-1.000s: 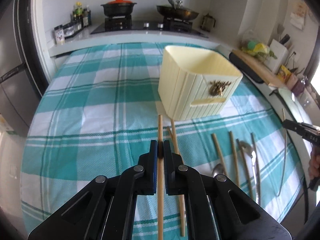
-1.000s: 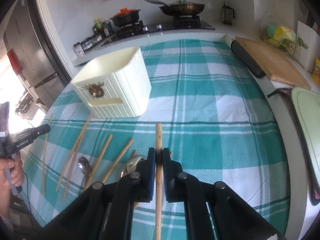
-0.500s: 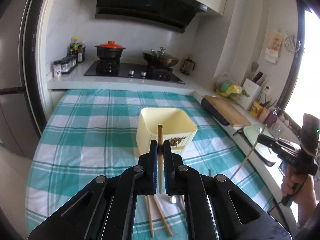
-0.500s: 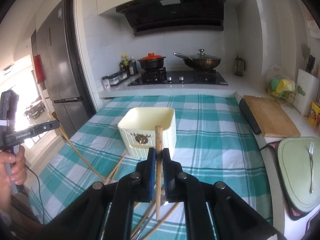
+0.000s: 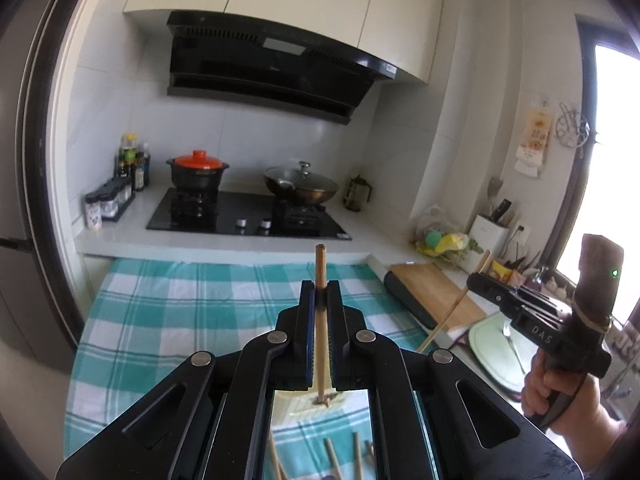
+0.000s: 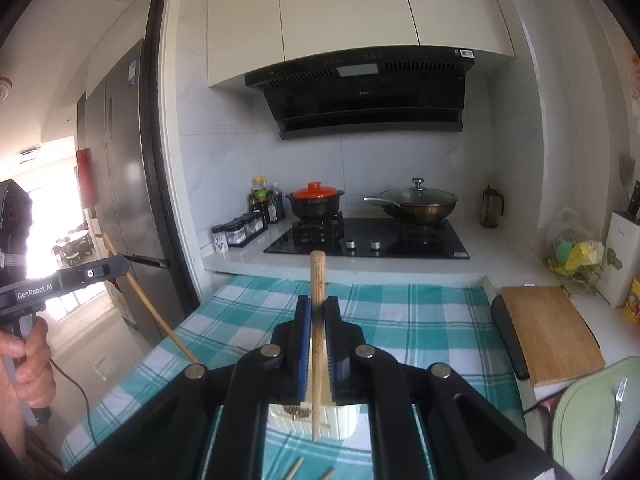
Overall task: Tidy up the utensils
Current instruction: 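Lift both chopsticks over the cream basket and open both tools to drop them in, then withdraw both open tools from the basket back toward the utensil row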
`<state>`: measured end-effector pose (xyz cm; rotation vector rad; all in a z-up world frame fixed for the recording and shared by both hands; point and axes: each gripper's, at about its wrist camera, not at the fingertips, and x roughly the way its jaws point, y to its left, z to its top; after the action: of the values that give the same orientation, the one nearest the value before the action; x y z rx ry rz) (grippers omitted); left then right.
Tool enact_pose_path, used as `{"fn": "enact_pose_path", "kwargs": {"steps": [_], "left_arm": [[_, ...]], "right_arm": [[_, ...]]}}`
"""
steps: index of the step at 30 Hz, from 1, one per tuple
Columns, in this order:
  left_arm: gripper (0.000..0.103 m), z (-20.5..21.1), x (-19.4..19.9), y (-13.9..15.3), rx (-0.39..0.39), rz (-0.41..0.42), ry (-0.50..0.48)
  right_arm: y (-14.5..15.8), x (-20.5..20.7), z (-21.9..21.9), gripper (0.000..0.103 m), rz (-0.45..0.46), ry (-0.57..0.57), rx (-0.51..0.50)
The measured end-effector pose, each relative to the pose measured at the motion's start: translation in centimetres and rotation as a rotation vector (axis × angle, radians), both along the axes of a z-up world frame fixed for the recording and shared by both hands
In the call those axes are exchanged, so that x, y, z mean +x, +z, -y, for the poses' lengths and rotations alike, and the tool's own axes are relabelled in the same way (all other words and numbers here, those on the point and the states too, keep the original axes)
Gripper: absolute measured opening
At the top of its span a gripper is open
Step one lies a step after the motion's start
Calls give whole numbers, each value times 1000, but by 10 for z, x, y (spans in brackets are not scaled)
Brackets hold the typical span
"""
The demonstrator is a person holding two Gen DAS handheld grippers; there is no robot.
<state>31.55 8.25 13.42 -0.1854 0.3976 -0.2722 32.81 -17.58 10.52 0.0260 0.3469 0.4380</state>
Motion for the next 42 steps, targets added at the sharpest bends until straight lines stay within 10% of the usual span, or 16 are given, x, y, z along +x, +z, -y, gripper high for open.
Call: {"fn": "enact_pose_path", "kwargs": {"steps": [6,16,26,34,42], "left_arm": [[3,14,59,-16,24,-71,5],[3,42,137,-92,51,-318,-39],[4,57,171,-119,58,-381,-7],[51,40,151,-109,60,-355,52],[66,10,60,-120,208,-385,83]], "right_arm": [[7,52,-22,7,17,-6,-11],[-67,140,-61,7,-266,95,-76],[-111,181,-73,8,-376,95,-95],[-105,180,-56,30,-360,58,-56],[-79,98,-15,30,-236,50,-169]]}}
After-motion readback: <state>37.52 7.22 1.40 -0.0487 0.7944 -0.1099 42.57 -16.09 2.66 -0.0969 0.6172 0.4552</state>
